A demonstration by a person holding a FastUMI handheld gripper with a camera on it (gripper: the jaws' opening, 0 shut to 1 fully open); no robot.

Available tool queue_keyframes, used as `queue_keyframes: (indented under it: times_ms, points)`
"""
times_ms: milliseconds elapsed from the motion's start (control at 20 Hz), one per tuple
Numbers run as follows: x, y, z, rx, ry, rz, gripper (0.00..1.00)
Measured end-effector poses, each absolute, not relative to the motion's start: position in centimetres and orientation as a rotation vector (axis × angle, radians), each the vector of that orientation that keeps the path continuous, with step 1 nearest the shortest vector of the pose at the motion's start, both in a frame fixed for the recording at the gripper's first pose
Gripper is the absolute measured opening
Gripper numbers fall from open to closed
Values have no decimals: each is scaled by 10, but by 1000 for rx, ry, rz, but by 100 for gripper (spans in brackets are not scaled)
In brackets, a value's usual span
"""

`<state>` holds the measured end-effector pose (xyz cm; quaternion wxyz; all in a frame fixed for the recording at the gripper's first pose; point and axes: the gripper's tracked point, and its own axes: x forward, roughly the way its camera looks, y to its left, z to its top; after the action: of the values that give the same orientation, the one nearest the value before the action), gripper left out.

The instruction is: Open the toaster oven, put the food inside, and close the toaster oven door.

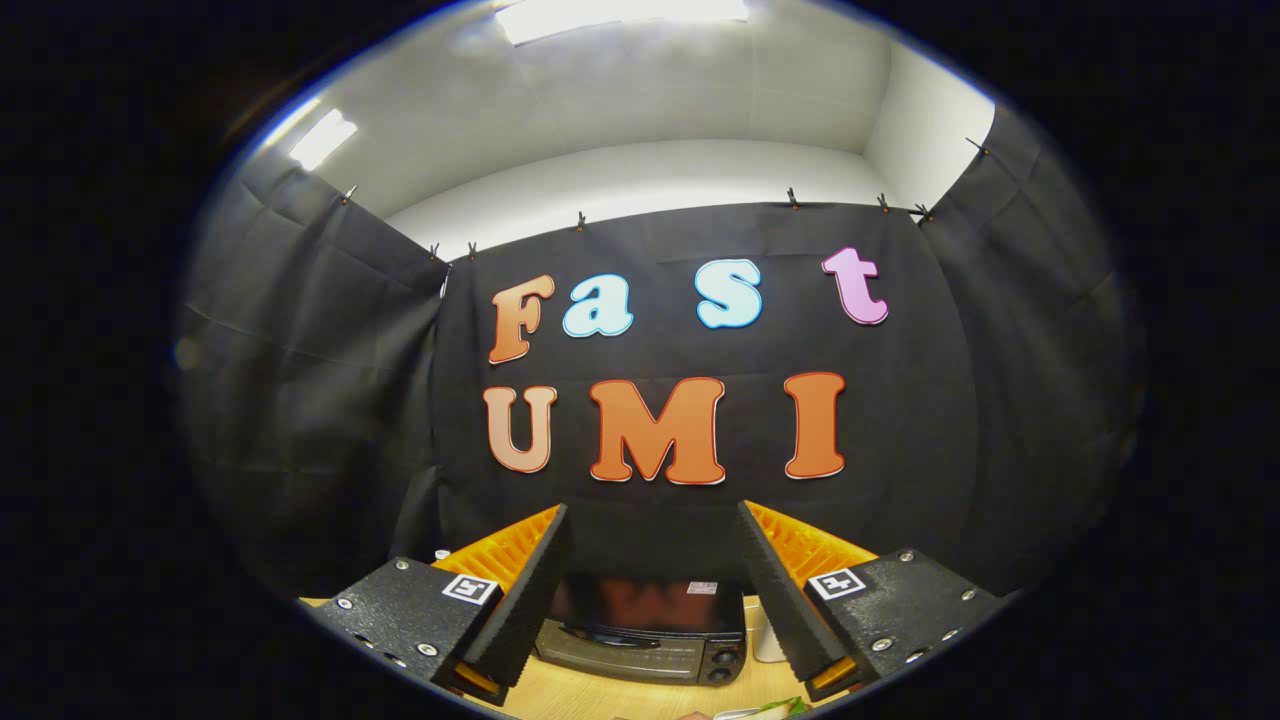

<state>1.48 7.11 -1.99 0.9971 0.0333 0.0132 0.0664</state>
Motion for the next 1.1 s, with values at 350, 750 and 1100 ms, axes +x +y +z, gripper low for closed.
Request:
queue_keyframes:
  times_ms: [350,750,1100]
  points:
    - [42,104,-77,99,141,156,97]
    - [73,135,-175,131,325,166,97]
    - [90,151,-248,94,444,153,97]
